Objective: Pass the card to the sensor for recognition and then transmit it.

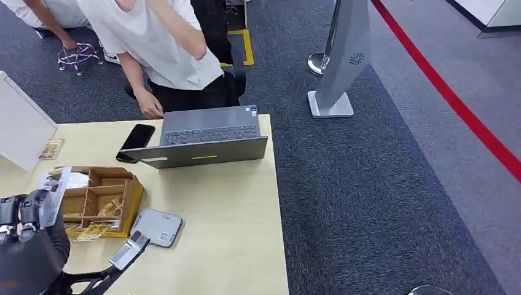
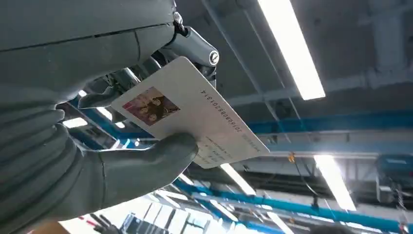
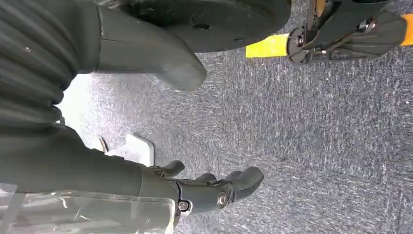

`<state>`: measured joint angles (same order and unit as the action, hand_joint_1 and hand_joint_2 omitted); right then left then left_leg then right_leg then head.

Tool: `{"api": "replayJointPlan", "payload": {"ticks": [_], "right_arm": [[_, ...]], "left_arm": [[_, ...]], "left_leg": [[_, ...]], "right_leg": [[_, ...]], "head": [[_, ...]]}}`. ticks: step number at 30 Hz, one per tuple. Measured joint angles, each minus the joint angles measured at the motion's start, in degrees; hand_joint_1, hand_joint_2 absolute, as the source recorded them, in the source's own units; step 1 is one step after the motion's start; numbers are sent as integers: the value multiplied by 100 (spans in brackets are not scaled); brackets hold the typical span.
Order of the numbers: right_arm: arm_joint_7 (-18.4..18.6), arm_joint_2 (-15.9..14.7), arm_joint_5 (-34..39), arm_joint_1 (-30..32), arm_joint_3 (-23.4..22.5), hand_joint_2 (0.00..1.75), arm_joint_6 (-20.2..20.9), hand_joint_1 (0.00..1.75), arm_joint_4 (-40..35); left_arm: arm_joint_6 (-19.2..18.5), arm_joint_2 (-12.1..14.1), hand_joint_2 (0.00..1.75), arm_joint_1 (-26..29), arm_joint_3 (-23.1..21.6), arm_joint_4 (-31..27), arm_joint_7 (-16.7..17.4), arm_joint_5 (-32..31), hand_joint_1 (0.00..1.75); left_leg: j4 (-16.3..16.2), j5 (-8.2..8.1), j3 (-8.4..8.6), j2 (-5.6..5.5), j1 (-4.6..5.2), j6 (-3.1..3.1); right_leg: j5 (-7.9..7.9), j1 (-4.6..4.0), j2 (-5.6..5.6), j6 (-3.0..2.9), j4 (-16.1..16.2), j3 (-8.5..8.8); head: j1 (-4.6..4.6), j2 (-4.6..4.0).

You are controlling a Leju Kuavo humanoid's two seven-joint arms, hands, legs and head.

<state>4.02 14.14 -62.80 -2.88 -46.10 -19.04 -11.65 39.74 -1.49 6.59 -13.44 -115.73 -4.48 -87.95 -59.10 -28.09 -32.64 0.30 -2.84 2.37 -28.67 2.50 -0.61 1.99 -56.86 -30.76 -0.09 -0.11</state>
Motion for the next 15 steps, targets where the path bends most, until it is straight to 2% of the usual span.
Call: {"api": "replayJointPlan", "payload": {"ticks": [5,7,10,11,12,15], "right_arm": [[11,0,-85,-9,0,175,52,0,-2],[13,0,-135,-12,0,175,59,0,-2],[13,-2,-260,-17,0,175,120,0,-7],[13,-7,-310,-19,2,175,148,0,-11],[13,-13,-349,-19,4,175,168,0,-13],[11,-35,-487,-39,24,175,254,0,-18]], "left_arm": [[-2,18,175,-357,348,70,-83,0,175],[-2,33,175,-529,525,247,-103,0,175],[-4,239,175,-921,851,751,33,0,175],[-4,388,175,-1093,996,1038,318,0,175],[-9,669,175,-1345,1025,1399,815,0,175],[-15,1496,175,-2207,714,2684,2610,0,175]], "left_leg": [[0,0,0,0,0,0],[0,0,1,1,0,0],[0,5,4,1,-1,2],[0,7,7,2,-1,5],[0,10,8,0,-4,6],[1,22,7,-2,-6,13]], "right_leg": [[0,0,-1,0,0,0],[1,0,-2,0,0,0],[2,-1,-1,0,-1,1],[2,-1,-3,-1,-3,-2],[3,-4,-3,-2,-4,-6],[7,-6,-4,-8,-16,-13]], "head": [[4,0],[2,0],[7,0],[0,0],[0,0],[-7,0]]}}
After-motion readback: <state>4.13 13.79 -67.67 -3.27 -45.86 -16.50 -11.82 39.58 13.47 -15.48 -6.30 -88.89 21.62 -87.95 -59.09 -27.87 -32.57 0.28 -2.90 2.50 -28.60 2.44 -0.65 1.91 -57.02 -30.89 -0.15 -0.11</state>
